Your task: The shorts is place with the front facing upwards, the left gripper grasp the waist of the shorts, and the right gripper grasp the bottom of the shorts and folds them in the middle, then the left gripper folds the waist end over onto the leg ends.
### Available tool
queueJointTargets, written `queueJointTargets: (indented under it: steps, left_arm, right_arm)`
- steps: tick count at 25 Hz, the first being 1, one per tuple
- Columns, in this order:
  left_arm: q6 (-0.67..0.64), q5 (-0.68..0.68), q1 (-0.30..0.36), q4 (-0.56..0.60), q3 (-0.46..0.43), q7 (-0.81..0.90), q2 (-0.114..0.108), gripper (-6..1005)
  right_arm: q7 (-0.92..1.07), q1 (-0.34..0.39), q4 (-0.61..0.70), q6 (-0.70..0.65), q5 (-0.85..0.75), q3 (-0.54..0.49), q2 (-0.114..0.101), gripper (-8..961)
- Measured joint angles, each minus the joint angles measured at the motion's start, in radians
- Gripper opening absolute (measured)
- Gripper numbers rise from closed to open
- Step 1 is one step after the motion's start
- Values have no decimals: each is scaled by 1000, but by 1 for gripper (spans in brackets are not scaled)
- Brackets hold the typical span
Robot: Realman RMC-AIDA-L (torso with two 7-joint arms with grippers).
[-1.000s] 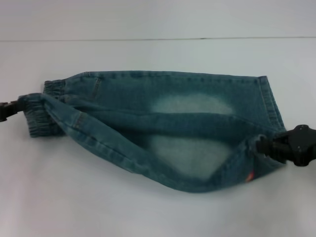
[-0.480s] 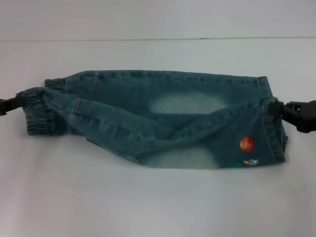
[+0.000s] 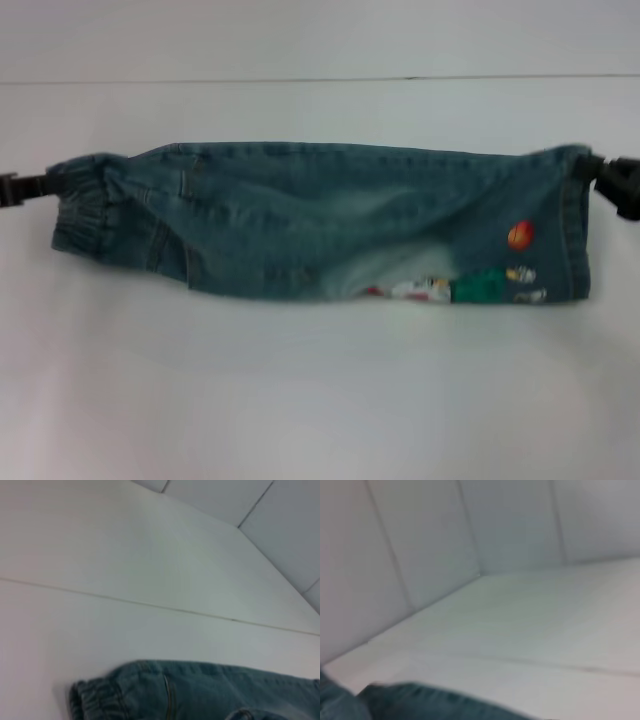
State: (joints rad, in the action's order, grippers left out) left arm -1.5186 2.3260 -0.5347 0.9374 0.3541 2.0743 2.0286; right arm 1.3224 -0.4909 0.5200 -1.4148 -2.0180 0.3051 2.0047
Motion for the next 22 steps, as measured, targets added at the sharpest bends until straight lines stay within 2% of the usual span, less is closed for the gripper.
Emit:
queueJointTargets:
  steps: [6,10,14,22]
  left_arm:
    - [68,5,-39,-9,14,28,-1,19]
    - [155,6,-53,-29,59,36,10,20]
    - [251,6,-57,-56,117,52,12,20]
    - [353,-2,-62,-65,140,47,32,24]
  right_arm:
    - [-41,-15,-34,67,46,-3,5,11]
    - [-58,-27,-50,128,72,-2,22,11]
    - [-114,-43,-79,178,100,-5,33,11]
    - [-246,-71,-133,287,183,-16,64,10]
